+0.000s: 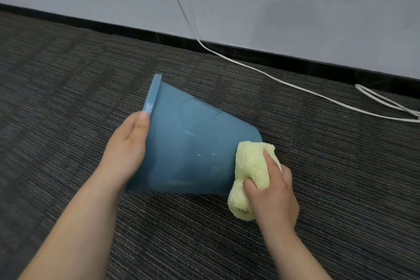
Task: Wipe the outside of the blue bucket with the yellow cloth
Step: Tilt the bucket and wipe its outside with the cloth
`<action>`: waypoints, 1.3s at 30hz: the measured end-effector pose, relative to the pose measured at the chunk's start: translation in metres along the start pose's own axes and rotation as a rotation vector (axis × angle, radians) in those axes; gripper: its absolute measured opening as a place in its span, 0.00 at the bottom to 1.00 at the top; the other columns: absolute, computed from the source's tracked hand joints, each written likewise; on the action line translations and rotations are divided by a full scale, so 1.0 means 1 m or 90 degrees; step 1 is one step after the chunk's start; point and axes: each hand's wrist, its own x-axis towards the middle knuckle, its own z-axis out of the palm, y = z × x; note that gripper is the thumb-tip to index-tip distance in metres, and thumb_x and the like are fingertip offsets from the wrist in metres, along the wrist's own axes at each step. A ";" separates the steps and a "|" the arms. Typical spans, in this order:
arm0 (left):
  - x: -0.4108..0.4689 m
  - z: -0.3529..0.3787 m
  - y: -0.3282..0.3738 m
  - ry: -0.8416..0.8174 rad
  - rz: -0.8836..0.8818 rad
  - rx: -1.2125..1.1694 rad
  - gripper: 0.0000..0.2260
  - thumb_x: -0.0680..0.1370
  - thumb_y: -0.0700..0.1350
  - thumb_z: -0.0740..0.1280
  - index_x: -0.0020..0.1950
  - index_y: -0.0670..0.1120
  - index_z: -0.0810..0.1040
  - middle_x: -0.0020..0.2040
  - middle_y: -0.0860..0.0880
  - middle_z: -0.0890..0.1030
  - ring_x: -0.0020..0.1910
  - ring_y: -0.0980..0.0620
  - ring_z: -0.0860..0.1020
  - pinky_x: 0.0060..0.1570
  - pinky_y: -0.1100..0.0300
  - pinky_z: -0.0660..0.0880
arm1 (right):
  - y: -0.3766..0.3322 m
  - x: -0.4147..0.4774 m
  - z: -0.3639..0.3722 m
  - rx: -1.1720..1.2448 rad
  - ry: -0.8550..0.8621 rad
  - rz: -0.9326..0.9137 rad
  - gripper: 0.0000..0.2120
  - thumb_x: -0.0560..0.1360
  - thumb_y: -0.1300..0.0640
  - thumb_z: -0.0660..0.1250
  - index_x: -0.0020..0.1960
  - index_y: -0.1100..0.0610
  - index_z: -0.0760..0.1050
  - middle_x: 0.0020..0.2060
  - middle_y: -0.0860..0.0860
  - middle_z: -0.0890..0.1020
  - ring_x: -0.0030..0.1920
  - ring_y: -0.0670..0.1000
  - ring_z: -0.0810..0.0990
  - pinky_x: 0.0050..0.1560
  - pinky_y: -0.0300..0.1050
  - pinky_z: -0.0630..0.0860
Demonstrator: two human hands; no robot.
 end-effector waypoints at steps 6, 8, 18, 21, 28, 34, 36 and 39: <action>-0.008 -0.003 -0.007 -0.011 -0.026 -0.066 0.15 0.78 0.49 0.55 0.35 0.55 0.75 0.37 0.56 0.77 0.38 0.58 0.74 0.39 0.60 0.69 | -0.019 -0.006 0.000 0.048 0.019 -0.038 0.32 0.65 0.51 0.66 0.66 0.38 0.60 0.63 0.47 0.67 0.51 0.55 0.75 0.41 0.45 0.67; -0.012 -0.001 -0.006 -0.029 -0.003 -0.059 0.14 0.78 0.48 0.55 0.36 0.53 0.76 0.37 0.54 0.78 0.38 0.55 0.74 0.41 0.58 0.70 | -0.036 -0.012 0.001 0.052 0.017 -0.093 0.33 0.64 0.50 0.66 0.66 0.36 0.58 0.64 0.47 0.65 0.53 0.55 0.74 0.42 0.44 0.67; -0.015 0.006 0.006 -0.091 0.012 -0.090 0.15 0.78 0.47 0.55 0.37 0.46 0.76 0.32 0.54 0.79 0.34 0.60 0.74 0.36 0.67 0.70 | -0.080 -0.025 -0.004 0.047 -0.021 -0.238 0.37 0.64 0.48 0.67 0.63 0.29 0.50 0.64 0.48 0.66 0.57 0.52 0.72 0.44 0.45 0.68; -0.014 0.015 0.013 -0.113 0.031 -0.075 0.15 0.78 0.48 0.55 0.35 0.51 0.76 0.31 0.60 0.80 0.32 0.67 0.74 0.34 0.75 0.69 | -0.082 0.003 -0.011 0.135 0.075 -0.188 0.32 0.65 0.51 0.66 0.65 0.36 0.59 0.60 0.45 0.67 0.53 0.51 0.73 0.43 0.42 0.65; -0.009 0.021 0.015 -0.090 0.064 -0.066 0.16 0.78 0.45 0.55 0.34 0.38 0.69 0.30 0.51 0.68 0.28 0.61 0.65 0.27 0.71 0.63 | -0.091 -0.042 -0.002 -0.042 0.072 -0.310 0.34 0.53 0.46 0.66 0.59 0.45 0.69 0.50 0.54 0.79 0.40 0.53 0.80 0.26 0.42 0.72; -0.013 0.020 0.013 -0.088 0.091 -0.046 0.18 0.78 0.45 0.55 0.27 0.47 0.66 0.24 0.57 0.71 0.25 0.63 0.66 0.26 0.72 0.63 | -0.090 -0.010 -0.015 0.052 0.032 -0.290 0.30 0.62 0.52 0.69 0.63 0.39 0.66 0.59 0.49 0.71 0.52 0.53 0.74 0.41 0.44 0.67; -0.016 0.022 0.013 -0.106 0.092 -0.053 0.17 0.78 0.47 0.56 0.30 0.43 0.68 0.27 0.55 0.70 0.26 0.61 0.66 0.27 0.70 0.63 | -0.088 0.001 -0.016 0.088 0.086 -0.269 0.31 0.63 0.53 0.69 0.64 0.40 0.65 0.60 0.49 0.70 0.52 0.53 0.74 0.41 0.45 0.68; -0.013 0.021 0.015 -0.104 0.101 -0.044 0.17 0.75 0.52 0.58 0.33 0.40 0.68 0.29 0.53 0.69 0.27 0.61 0.65 0.28 0.68 0.63 | -0.094 -0.014 -0.012 0.012 0.143 -0.298 0.30 0.60 0.52 0.69 0.62 0.47 0.69 0.54 0.57 0.77 0.44 0.58 0.79 0.33 0.46 0.73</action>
